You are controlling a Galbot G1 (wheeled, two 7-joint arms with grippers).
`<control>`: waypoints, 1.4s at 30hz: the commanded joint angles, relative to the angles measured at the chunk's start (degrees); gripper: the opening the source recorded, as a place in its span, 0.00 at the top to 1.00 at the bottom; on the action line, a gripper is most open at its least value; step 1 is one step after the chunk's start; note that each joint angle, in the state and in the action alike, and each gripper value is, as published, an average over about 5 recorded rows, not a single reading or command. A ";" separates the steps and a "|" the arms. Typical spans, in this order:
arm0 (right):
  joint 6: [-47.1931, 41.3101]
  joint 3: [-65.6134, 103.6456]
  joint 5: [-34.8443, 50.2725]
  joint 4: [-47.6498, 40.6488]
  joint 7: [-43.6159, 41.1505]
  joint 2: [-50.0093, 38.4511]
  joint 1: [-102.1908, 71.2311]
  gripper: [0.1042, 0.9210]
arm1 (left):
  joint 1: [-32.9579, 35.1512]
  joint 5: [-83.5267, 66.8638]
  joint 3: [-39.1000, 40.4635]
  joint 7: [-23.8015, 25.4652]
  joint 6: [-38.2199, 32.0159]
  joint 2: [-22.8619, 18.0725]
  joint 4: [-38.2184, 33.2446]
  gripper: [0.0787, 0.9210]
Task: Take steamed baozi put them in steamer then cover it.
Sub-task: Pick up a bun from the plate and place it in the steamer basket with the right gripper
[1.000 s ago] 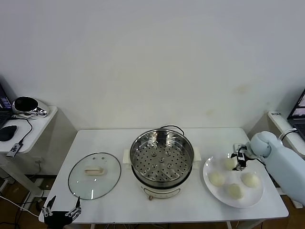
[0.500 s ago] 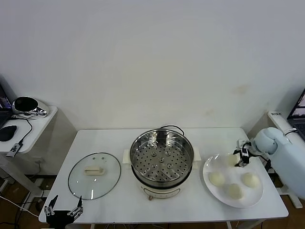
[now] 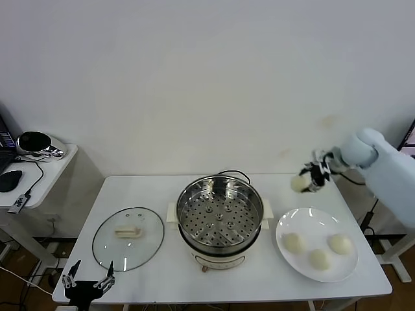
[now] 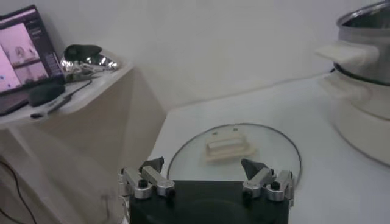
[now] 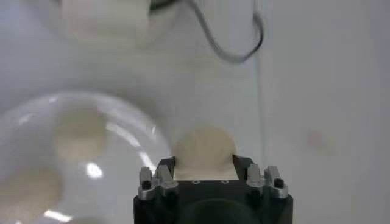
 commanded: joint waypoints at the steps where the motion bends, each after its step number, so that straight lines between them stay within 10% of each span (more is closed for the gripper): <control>1: 1.61 -8.52 6.28 -2.76 -3.82 8.68 13.21 0.39 | -0.15 -0.09 0.01 -0.07 0.05 0.07 -0.32 0.12; 23: 58.66 -15.90 2.43 -14.00 -10.73 26.10 15.02 0.39 | -1.05 -0.45 -0.30 -0.33 -0.15 -0.43 3.18 0.12; 42: 59.95 -15.96 -7.40 -14.45 -9.33 27.99 8.65 0.39 | -0.98 -0.21 -0.72 -0.41 -0.51 -1.11 4.18 0.12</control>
